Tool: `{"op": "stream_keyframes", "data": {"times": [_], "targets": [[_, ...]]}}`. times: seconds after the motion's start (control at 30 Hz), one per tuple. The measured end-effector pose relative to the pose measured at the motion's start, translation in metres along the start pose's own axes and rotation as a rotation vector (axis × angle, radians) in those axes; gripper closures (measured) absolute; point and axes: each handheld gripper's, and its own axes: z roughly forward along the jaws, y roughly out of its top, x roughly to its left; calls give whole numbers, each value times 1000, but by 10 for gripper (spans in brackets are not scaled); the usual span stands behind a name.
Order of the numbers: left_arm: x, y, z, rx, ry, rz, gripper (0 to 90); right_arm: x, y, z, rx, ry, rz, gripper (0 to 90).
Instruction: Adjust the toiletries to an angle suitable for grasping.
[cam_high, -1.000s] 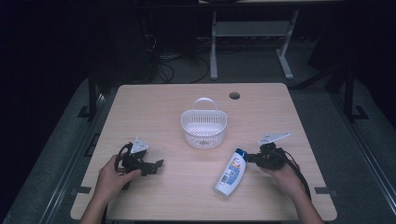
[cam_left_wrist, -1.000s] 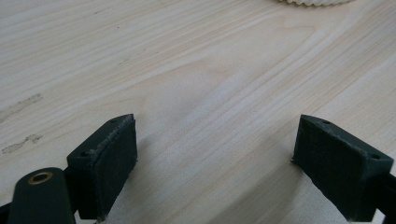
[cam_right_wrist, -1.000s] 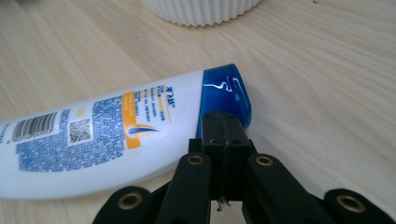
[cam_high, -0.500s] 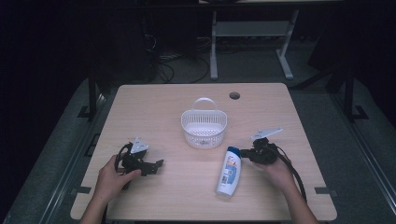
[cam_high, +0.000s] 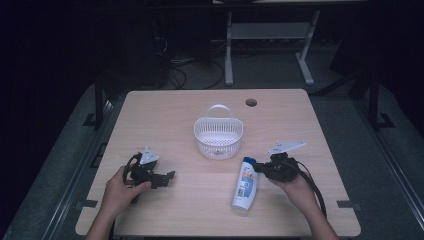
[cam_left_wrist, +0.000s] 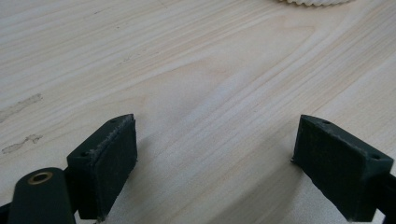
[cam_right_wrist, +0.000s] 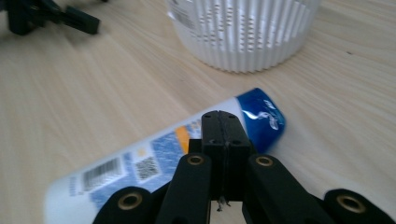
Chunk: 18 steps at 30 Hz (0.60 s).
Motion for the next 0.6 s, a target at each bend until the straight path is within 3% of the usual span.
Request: {"op": "stream_keyframes", "data": {"times": [0.1, 0.3, 0.5, 0.6], "targets": [[0, 0, 0, -2, 1, -2, 130, 9, 1, 2, -8, 27, 9, 898], [0, 0, 0, -1, 1, -1, 130, 28, -1, 15, -5, 76, -20, 898], [0, 0, 0, 0, 1, 0, 130, 40, -4, 24, 12, 109, -41, 898], [0, 0, 0, -1, 1, -1, 130, 50, -8, 33, 47, 127, -59, 898]]}}
